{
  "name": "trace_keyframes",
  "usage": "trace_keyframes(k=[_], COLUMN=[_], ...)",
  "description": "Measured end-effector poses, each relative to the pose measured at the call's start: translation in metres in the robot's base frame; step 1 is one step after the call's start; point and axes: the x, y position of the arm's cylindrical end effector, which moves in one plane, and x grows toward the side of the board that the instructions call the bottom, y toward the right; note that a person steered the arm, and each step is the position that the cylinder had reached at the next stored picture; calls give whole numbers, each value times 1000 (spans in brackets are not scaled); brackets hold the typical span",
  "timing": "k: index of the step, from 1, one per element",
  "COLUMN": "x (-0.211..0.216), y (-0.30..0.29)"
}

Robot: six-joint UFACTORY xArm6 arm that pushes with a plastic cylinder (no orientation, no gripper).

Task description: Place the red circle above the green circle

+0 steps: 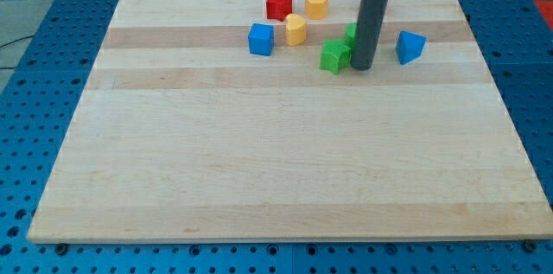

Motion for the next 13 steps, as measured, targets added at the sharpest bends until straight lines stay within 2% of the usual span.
trace_keyframes(k=[1,2,3,4,5,9,11,13], x=[-10,-10,4,5,3,-79,-108,-111], y=[-41,-50,-16,81,120,84,123,81])
